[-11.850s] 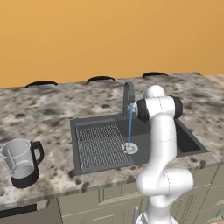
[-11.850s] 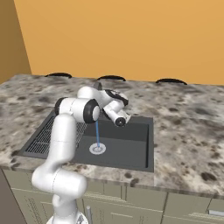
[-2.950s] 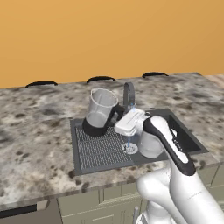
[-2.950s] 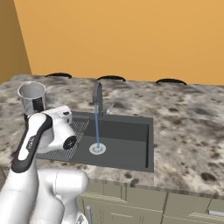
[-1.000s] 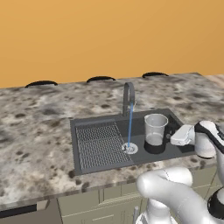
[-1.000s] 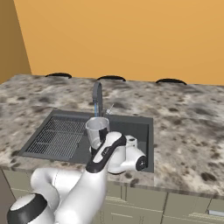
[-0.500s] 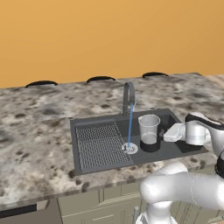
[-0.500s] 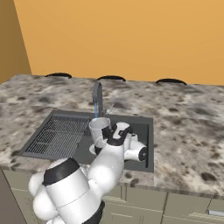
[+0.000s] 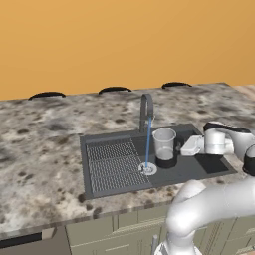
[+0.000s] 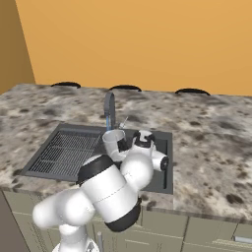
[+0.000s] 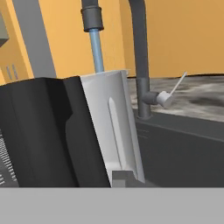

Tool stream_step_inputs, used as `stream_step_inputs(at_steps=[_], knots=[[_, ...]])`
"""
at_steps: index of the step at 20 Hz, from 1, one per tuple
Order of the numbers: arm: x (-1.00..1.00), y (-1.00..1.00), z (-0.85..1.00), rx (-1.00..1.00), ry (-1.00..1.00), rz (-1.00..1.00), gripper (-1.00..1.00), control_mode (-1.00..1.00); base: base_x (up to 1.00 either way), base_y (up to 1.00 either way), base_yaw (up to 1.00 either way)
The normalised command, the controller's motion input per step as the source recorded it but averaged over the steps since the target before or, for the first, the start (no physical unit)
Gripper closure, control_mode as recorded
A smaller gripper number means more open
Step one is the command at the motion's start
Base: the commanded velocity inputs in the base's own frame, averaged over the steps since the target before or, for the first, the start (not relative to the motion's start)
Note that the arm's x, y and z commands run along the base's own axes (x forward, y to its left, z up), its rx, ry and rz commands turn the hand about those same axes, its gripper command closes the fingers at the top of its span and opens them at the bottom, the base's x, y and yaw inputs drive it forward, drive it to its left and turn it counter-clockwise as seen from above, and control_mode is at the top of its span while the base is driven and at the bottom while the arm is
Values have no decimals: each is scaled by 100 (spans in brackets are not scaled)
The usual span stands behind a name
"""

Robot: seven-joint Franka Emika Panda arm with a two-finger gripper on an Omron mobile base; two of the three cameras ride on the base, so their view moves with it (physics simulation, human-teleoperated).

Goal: Turn on the sink faucet and place the jug under the water for a few seconds to fill it up.

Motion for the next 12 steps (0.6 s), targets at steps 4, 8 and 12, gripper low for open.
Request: stream_step_inputs(at_steps=[4,8,12], knots=[[45,0,-20,0,2,6,100,-100,0,0,0],[52,0,-24,0,3,5,100,-100,0,0,0],[47,0,-16,0,1,5,100,-100,0,0,0]])
